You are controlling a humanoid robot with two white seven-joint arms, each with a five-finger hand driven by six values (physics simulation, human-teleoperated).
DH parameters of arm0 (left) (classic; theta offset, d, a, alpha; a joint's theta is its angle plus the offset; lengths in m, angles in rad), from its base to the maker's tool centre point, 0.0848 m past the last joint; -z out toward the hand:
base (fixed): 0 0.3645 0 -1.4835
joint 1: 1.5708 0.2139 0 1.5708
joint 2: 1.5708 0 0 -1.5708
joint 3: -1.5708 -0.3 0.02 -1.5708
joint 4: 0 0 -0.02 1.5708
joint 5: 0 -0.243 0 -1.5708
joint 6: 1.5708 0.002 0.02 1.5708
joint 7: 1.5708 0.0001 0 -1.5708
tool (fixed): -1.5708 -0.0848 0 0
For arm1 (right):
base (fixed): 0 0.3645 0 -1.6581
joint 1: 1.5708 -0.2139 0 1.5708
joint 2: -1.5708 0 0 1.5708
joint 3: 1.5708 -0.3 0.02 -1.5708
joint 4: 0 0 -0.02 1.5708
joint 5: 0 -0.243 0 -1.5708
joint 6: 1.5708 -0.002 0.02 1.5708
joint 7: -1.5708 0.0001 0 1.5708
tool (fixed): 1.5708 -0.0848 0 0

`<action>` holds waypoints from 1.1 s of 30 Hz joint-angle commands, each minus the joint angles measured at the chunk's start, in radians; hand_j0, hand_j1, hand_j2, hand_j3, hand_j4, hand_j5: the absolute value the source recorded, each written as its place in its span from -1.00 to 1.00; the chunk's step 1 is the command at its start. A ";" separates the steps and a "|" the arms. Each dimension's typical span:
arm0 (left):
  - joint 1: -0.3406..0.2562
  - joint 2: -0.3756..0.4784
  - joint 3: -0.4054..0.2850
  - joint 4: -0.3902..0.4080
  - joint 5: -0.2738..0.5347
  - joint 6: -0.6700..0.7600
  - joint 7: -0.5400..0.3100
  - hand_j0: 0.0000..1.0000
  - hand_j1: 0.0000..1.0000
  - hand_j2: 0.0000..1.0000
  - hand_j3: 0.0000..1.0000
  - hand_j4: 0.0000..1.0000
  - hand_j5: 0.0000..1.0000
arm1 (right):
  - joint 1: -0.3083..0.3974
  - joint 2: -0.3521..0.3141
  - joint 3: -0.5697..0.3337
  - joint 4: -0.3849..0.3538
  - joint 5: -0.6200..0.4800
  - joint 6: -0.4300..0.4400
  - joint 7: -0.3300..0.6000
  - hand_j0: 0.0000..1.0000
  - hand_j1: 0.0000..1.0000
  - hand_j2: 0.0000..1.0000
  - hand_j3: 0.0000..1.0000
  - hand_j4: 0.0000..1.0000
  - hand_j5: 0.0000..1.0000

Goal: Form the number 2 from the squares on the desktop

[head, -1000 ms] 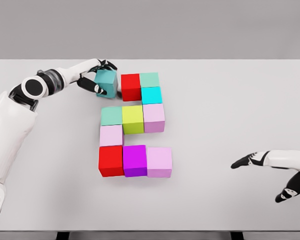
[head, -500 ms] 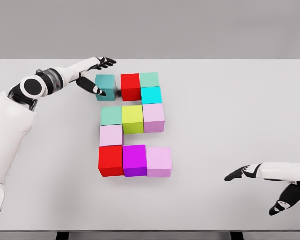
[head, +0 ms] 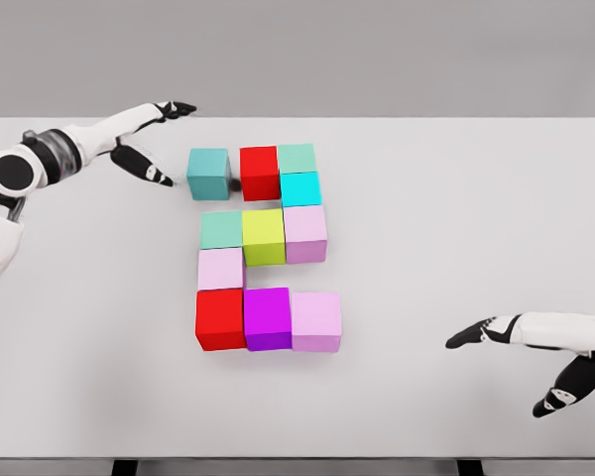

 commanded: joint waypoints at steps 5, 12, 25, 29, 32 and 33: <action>0.014 0.142 -0.065 -0.037 -0.021 -0.053 0.000 1.00 1.00 1.00 1.00 1.00 1.00 | 0.000 -0.008 -0.018 -0.002 -0.014 0.002 0.000 1.00 1.00 1.00 1.00 1.00 1.00; 0.002 0.206 -0.188 -0.039 -0.154 -0.162 0.000 1.00 1.00 1.00 1.00 1.00 1.00 | -0.006 -0.115 -0.118 -0.002 -0.112 0.002 0.000 1.00 1.00 1.00 1.00 1.00 1.00; -0.028 0.225 -0.243 -0.048 -0.296 -0.297 0.000 1.00 1.00 1.00 1.00 1.00 1.00 | 0.025 -0.200 -0.125 -0.005 -0.155 0.002 0.000 1.00 1.00 1.00 1.00 1.00 1.00; -0.034 0.212 -0.242 -0.047 -0.377 -0.295 0.000 1.00 1.00 1.00 1.00 1.00 1.00 | 0.049 -0.258 -0.139 -0.002 -0.181 0.002 0.000 1.00 1.00 1.00 1.00 1.00 1.00; -0.035 0.195 -0.242 -0.047 -0.401 -0.294 0.000 1.00 1.00 1.00 1.00 1.00 1.00 | 0.052 -0.258 -0.139 -0.002 -0.184 0.002 0.000 1.00 1.00 1.00 1.00 1.00 1.00; -0.037 0.191 -0.242 -0.047 -0.417 -0.295 0.000 1.00 1.00 1.00 1.00 1.00 1.00 | 0.060 -0.256 -0.134 -0.003 -0.184 0.002 0.000 1.00 1.00 1.00 1.00 1.00 1.00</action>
